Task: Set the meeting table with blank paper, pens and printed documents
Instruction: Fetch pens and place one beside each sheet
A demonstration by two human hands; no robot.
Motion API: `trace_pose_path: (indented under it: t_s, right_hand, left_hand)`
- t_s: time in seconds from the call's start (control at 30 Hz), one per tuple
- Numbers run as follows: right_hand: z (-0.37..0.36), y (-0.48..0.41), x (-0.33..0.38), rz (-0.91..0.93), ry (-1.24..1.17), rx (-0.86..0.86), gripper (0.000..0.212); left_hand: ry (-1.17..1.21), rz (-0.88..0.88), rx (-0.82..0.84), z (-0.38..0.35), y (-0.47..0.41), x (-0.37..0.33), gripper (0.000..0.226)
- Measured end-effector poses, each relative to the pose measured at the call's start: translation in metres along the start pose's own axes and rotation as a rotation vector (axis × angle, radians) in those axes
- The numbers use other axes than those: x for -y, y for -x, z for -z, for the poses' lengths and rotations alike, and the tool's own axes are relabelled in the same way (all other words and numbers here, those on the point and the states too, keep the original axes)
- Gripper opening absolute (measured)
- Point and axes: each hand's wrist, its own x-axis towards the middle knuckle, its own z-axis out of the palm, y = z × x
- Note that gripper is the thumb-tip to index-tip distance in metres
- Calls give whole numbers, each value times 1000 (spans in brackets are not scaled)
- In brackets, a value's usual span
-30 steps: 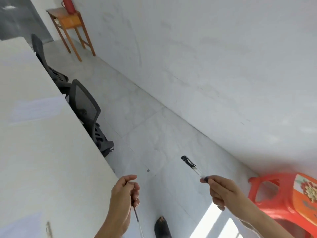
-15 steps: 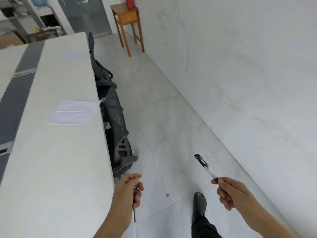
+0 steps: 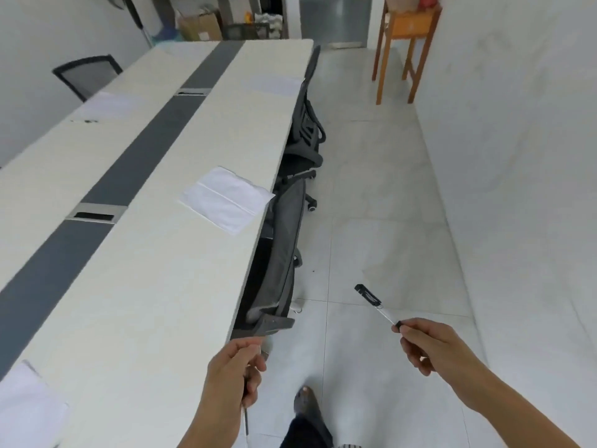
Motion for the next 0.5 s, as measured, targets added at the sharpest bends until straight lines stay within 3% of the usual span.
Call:
trace_pose_path:
  t_s: [0.2,0.5]
  right_hand:
    - [-39,-95,68,25,96,143,17]
    - [-86,-217,190,143,226,130,14]
  left_hand:
    - [113,-8,-128,12,-76,-34,16]
    - [213,-59,-142,13,-174,-133,16]
